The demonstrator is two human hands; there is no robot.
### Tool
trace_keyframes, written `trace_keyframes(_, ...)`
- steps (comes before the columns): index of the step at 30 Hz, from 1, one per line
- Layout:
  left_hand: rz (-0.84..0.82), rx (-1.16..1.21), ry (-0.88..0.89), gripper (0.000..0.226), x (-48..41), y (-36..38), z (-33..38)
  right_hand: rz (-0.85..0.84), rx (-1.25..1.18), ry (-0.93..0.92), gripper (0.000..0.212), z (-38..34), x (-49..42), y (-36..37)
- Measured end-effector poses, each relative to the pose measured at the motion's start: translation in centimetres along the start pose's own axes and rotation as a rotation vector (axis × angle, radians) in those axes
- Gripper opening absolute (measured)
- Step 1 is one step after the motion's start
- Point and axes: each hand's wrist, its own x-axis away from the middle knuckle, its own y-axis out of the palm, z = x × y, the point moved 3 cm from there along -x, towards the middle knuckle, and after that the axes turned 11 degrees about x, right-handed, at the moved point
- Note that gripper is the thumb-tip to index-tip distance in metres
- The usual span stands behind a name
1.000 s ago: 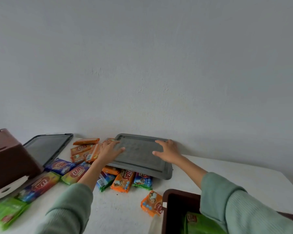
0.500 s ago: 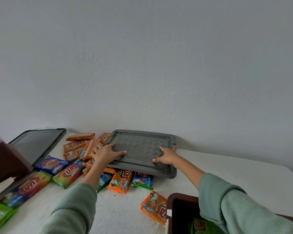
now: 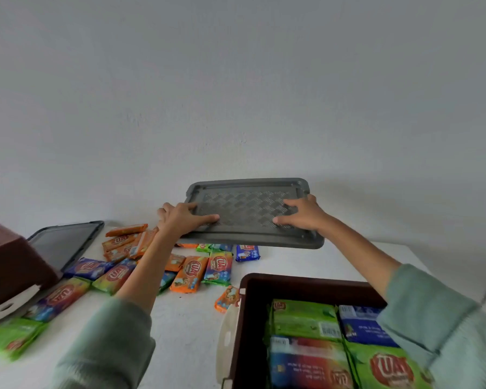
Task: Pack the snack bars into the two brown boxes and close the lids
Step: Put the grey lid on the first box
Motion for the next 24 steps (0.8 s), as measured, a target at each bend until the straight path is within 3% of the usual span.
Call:
trace_keyframes(10, -0.072, 0.069, 0.243, 0.073, 15.1, 2.2, 7.1, 0.096, 0.001, 0.085, 0.075, 8.7, 17.0, -5.5)
trace_keyframes(13, -0.127, 0.037, 0.225, 0.084, 18.2, 4.1, 5.9, 0.072, -0.009, 0.111, 0.075, 10.8, 20.4, -3.6)
trace_keyframes(20, -0.191, -0.128, 0.134, 0.069, 23.5, 7.2, 3.7, 0.013, 0.060, 0.167, 0.072, 12.3, 24.1, 0.8)
trace_keyframes(24, -0.143, -0.204, 0.140, 0.067, 24.4, 7.8, 3.2, -0.010, 0.118, 0.179, 0.071, 12.1, 24.8, 2.0)
